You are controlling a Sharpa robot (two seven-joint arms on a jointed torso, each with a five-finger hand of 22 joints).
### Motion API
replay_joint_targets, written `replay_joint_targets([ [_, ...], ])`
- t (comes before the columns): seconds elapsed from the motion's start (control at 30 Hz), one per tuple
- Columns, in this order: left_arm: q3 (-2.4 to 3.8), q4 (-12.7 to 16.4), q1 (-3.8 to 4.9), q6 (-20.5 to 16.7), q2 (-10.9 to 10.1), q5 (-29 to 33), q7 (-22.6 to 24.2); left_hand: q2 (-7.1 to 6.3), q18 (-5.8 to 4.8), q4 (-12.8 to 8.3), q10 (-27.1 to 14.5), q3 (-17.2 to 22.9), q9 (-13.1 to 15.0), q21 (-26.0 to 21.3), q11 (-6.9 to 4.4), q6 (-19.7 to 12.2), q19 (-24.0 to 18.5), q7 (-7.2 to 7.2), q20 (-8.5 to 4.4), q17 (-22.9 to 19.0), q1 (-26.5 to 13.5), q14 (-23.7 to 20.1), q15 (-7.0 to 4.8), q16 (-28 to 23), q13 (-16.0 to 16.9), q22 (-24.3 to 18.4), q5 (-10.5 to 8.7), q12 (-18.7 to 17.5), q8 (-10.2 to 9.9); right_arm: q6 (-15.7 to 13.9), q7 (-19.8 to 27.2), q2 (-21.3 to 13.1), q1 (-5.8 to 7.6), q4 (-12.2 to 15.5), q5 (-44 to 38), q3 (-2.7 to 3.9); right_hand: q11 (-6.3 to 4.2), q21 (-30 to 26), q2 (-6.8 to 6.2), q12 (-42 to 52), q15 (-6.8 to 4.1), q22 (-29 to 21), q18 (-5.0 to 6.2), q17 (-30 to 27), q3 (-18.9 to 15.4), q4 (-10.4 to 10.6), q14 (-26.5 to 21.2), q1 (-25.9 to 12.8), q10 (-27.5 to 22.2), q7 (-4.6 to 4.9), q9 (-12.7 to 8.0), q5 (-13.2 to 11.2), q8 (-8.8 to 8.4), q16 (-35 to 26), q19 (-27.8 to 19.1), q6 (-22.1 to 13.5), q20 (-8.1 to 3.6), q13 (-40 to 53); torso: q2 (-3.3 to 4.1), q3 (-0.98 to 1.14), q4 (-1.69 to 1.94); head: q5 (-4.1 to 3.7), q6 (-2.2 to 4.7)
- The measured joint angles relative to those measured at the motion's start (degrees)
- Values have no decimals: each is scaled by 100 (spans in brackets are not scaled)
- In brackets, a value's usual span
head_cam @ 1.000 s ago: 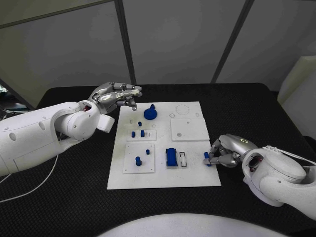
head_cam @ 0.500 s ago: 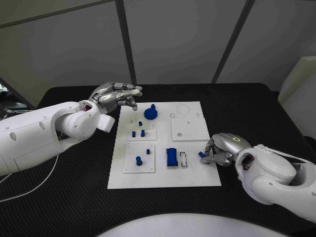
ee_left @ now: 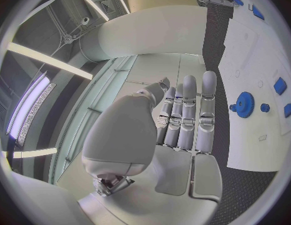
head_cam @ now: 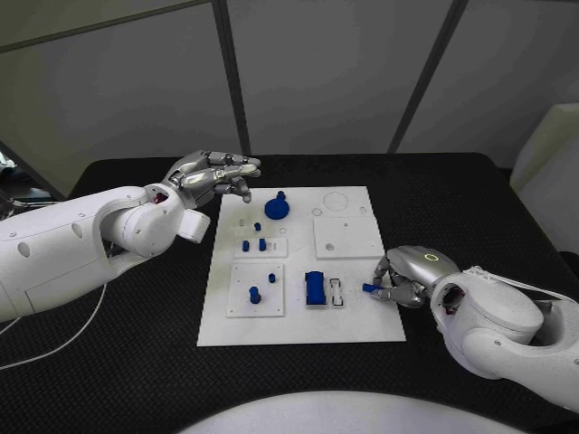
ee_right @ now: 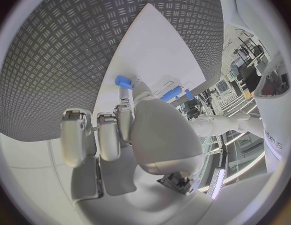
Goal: Assemble the parts on the task board
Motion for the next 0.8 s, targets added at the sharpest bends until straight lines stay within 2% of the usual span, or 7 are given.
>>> replay_joint_targets([
  [0.07,0,0,0,0,0,-2,0,1,0,0,0,0,0,0,0,0,-12,0,-12,0,1,0,0,0,0,0,0,0,0,-133,-12,-36,-6,29,235,-4,0,0,44,19,0,0,0,0,142,35,0,-44,0,10,-38,195,-43,0,0,8,0,-40,-2,1,0,-8,5],
  [0.17,0,0,0,0,0,-5,-1,30,2,0,0,0,0,0,0,0,-21,0,-21,0,30,0,0,0,0,0,0,0,0,-292,-17,-77,-14,69,518,-12,0,0,45,20,0,0,0,0,355,65,0,-46,0,22,-39,333,-88,0,0,12,1,-79,-2,1,1,-15,10],
  [0.23,0,-2,0,0,0,-7,-2,30,1,0,0,0,0,0,0,0,-21,0,-21,0,30,0,0,0,0,0,0,0,0,-407,-21,-106,-23,104,720,-18,0,0,24,20,0,0,0,0,493,109,0,-84,0,23,-40,349,-110,0,0,13,1,-145,-2,1,3,-19,12],
  [0.33,0,-3,0,0,0,-9,-3,30,1,0,0,0,0,0,0,0,-21,0,-21,-6,30,0,0,0,0,0,0,0,0,-598,-27,-138,-37,159,1053,-36,0,0,-119,20,-2,0,0,0,704,177,0,-241,0,25,-39,360,-110,0,1,16,1,-535,-1,-2,9,-21,16],
  [0.47,0,-2,0,-1,-1,-11,-4,30,1,0,0,0,0,0,0,0,-21,0,-21,-6,30,0,0,0,0,0,0,0,0,-851,-31,-159,-52,221,1476,-47,0,26,-229,22,-2,0,0,-1,888,219,0,-393,0,31,-40,363,-110,0,1,21,1,-839,-1,-5,10,-15,21],
  [0.8,0,11,0,-2,-17,-14,-5,30,2,0,0,0,0,0,0,0,-21,0,-21,-5,30,0,0,0,0,0,0,0,0,-1373,-8,-38,-53,335,2013,-46,-22,49,-329,49,-2,0,0,-1,1007,241,0,-492,23,40,-38,415,-110,0,1,63,1,-1213,2,-7,10,-10,14],
])
